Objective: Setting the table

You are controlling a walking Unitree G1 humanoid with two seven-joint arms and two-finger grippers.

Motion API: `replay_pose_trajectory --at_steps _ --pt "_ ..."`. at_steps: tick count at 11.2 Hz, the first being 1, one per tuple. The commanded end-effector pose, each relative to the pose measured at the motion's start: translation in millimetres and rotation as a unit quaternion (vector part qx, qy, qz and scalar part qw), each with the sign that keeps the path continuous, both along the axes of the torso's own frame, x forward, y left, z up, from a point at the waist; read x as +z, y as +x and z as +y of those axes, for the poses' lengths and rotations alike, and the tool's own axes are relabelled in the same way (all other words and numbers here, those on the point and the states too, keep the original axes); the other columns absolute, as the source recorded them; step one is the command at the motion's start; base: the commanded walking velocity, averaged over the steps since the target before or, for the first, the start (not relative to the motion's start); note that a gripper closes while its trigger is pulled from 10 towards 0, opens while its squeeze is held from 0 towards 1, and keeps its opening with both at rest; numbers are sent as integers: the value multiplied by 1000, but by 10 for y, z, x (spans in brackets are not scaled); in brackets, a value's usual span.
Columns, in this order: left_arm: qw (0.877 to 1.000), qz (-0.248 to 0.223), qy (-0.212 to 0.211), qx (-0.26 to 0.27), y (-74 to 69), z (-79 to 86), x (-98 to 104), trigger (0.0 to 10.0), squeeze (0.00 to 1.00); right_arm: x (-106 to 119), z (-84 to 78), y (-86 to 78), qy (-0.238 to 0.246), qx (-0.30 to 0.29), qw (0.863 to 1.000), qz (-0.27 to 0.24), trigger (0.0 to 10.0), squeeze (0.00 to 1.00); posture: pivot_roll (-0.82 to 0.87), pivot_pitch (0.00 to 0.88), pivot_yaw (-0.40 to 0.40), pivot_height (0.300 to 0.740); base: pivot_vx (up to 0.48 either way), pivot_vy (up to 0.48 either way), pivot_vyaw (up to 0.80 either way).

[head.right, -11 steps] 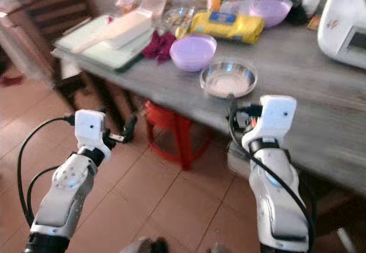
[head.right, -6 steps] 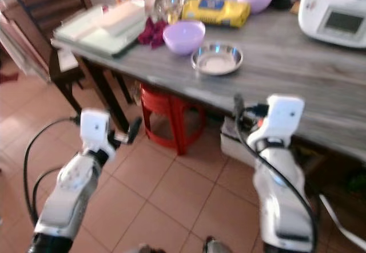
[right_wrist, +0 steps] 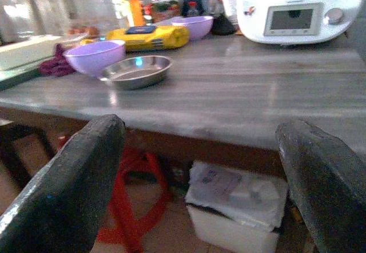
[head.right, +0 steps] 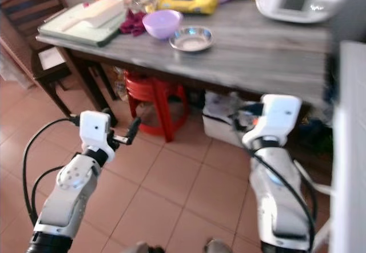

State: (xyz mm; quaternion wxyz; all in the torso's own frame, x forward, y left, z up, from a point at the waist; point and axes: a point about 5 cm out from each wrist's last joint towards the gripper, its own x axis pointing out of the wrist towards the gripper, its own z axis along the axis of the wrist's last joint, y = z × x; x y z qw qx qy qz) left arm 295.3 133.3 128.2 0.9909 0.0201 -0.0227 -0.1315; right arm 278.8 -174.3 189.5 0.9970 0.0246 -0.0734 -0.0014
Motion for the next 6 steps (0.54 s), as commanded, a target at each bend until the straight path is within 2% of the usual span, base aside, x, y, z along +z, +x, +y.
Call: replay_pose_trajectory --at_steps 1,4,5,6 --pt "1000 1 4 4 -11 26 -13 10000 0 5 8 -5 1 4 1000 1 10000 0 -78 131 115 740 -289 0 -563" --pt "1000 -1 5 4 -9 24 -11 10000 0 8 8 2 1 6 1000 0 10000 0 -78 130 115 740 -271 0 -592" --pt "1000 -2 6 3 -10 17 -10 10000 0 9 11 0 1 6 1000 0 10000 0 -79 129 115 740 -251 0 0" --pt "1000 -6 7 1 -8 10 -6 10000 0 3 11 0 0 6 1000 0 10000 0 -79 130 112 740 0 0 0"
